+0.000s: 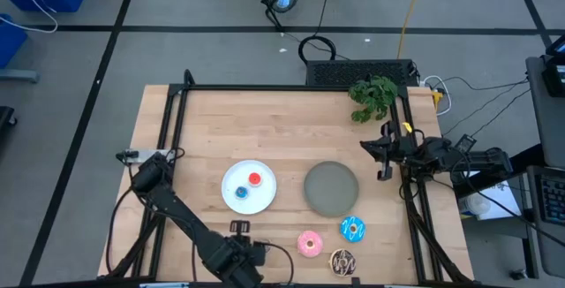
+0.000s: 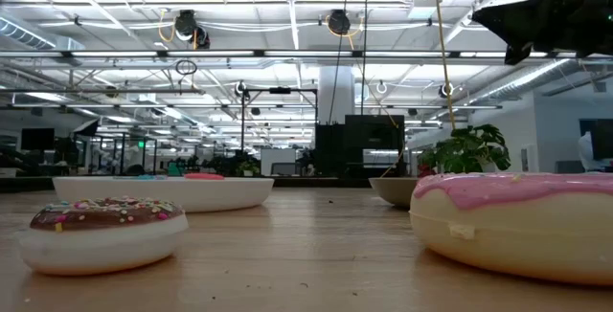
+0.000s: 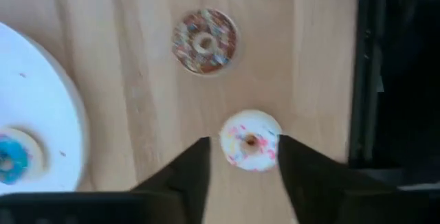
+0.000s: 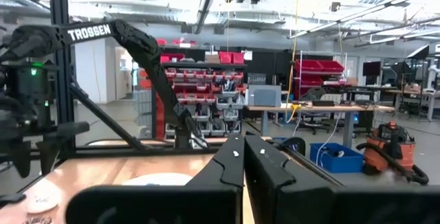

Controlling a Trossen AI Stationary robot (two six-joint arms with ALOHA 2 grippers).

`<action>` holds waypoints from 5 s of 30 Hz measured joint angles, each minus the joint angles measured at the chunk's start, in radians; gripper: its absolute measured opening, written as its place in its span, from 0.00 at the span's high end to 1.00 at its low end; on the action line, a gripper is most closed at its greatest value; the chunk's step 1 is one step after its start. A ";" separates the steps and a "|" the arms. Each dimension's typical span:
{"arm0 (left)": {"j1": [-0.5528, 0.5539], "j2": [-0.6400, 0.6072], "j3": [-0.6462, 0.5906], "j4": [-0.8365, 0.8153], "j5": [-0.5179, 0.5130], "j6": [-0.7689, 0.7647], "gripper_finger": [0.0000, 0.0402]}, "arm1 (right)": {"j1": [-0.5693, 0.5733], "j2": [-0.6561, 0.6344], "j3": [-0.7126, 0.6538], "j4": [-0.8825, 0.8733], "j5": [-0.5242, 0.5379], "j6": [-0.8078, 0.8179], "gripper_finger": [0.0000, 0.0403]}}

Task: Pick & Place donuts
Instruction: Put the small white donut on the white plate

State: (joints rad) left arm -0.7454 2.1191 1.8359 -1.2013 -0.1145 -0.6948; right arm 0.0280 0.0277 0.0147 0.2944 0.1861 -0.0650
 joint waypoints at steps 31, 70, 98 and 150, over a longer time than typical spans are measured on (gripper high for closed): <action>0.016 0.107 -0.002 0.042 0.070 0.082 0.12 | 0.000 0.002 0.000 0.010 -0.004 0.020 1.00; 0.029 0.104 -0.155 0.193 0.187 0.026 0.56 | 0.000 0.002 0.000 0.016 -0.004 0.018 1.00; 0.257 -0.353 -0.143 -0.161 -0.025 0.142 0.81 | 0.000 0.002 0.000 0.016 -0.004 -0.001 1.00; 0.510 -0.215 -0.629 0.512 0.092 0.399 0.81 | 0.000 0.002 0.000 0.020 -0.004 -0.027 1.00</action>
State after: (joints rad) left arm -0.2352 1.9041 1.2064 -0.6895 -0.0223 -0.2958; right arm 0.0280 0.0296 0.0147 0.3145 0.1822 -0.0919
